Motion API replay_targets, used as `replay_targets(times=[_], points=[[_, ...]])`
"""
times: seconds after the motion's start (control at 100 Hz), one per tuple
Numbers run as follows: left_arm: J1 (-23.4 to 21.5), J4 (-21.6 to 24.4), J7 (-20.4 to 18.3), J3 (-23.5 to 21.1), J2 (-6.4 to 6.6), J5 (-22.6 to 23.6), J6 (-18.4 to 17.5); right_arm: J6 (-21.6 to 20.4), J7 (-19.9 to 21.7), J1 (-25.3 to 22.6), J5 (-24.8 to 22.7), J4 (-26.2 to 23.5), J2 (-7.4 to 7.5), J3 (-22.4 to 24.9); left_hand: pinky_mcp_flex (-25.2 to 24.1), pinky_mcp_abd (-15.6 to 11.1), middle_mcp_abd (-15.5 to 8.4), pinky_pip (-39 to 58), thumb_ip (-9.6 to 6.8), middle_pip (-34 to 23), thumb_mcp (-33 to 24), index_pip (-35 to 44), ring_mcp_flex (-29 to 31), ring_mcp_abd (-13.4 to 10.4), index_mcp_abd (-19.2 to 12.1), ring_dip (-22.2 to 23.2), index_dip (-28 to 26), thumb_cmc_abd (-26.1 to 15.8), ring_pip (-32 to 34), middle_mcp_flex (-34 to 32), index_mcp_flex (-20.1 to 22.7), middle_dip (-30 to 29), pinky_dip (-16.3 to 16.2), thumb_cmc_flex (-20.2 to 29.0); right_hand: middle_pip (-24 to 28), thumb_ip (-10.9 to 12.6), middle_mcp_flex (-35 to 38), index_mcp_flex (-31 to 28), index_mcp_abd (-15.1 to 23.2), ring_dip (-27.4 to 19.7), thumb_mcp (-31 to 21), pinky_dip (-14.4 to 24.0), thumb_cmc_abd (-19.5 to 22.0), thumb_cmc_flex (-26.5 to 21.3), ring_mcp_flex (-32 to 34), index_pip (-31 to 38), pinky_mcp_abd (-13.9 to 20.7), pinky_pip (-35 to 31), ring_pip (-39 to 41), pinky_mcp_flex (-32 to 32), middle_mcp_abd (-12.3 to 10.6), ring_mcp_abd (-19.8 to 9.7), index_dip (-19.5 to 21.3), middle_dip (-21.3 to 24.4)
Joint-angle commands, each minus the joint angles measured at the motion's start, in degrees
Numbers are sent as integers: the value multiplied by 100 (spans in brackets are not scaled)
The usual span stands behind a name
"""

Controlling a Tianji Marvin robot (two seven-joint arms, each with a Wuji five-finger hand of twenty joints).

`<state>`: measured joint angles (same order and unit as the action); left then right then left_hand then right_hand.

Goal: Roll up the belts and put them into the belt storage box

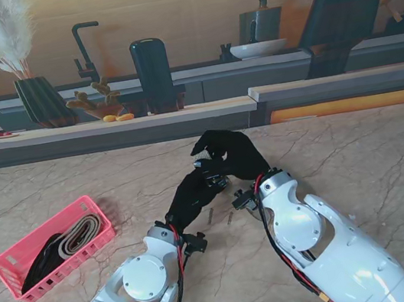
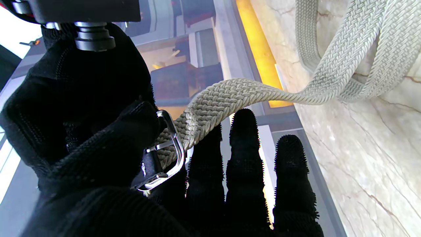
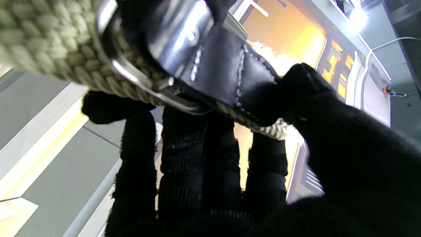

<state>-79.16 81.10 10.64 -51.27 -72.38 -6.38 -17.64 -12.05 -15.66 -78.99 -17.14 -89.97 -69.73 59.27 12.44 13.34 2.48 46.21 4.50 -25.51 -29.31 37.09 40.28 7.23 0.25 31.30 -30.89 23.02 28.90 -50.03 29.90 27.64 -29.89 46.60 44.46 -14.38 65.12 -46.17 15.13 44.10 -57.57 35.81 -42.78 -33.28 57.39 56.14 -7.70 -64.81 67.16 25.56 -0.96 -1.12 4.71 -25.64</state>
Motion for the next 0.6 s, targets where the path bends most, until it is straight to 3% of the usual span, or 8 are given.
replay_targets(times=[0.0,0.12,0.23,0.39,0.5,0.59], points=[[-24,51,22,8,-55,20,49,-47,29,-16,-14,2,6,14,41,-1,-63,203,226,-264,235,420,182,12,-468,139,-66,-20,194,-239,203,254,-74,232,-225,-115,-175,-506,430,81,-188,93,425,-184,-120,715,-30,68,-42,-37,-153,-234,169,38],[-9,23,54,25,-68,43,85,-81,77,-17,-8,9,20,41,116,19,-92,417,177,-513,576,823,410,84,-558,367,8,-143,608,-579,421,855,-106,462,-226,-115,-190,-484,434,83,-160,97,454,-185,-118,711,-30,70,-34,-37,-140,-243,185,37],[11,-13,123,42,-85,117,115,-102,116,-15,-9,24,31,52,326,18,-40,886,132,-1439,1111,1210,868,263,-347,639,338,-814,1308,-1049,842,773,-142,1044,-231,-114,-208,-435,502,82,-119,102,491,-184,-112,707,-16,72,-24,-32,-122,-257,228,38],[41,-43,36,58,-59,173,215,-135,168,-3,-86,75,57,50,434,-18,5,1318,-54,-2244,2456,1336,1029,362,-42,1142,18,-1414,1994,-1124,649,1754,-179,2032,-288,-102,-279,-311,601,63,-48,102,558,-205,-156,683,-28,104,-54,-69,-25,-237,335,71],[48,-61,28,57,-55,195,216,-176,225,-28,-254,85,102,89,407,-27,2,1346,-50,-2394,2632,1526,1012,357,62,1209,-295,-1527,2058,-1094,524,1920,-202,2154,-341,-100,-517,-106,470,19,70,93,535,-74,-300,565,-102,195,-164,-170,161,-155,503,64],[65,-106,72,52,-55,306,178,-269,335,-87,-464,53,172,168,426,-28,7,1378,-61,-2487,2711,1579,1048,355,110,1255,-420,-1520,2133,-1143,534,1999,-224,2200,-471,-69,-876,463,384,-41,185,81,425,282,-551,223,-177,354,-381,-308,289,-62,707,116]])
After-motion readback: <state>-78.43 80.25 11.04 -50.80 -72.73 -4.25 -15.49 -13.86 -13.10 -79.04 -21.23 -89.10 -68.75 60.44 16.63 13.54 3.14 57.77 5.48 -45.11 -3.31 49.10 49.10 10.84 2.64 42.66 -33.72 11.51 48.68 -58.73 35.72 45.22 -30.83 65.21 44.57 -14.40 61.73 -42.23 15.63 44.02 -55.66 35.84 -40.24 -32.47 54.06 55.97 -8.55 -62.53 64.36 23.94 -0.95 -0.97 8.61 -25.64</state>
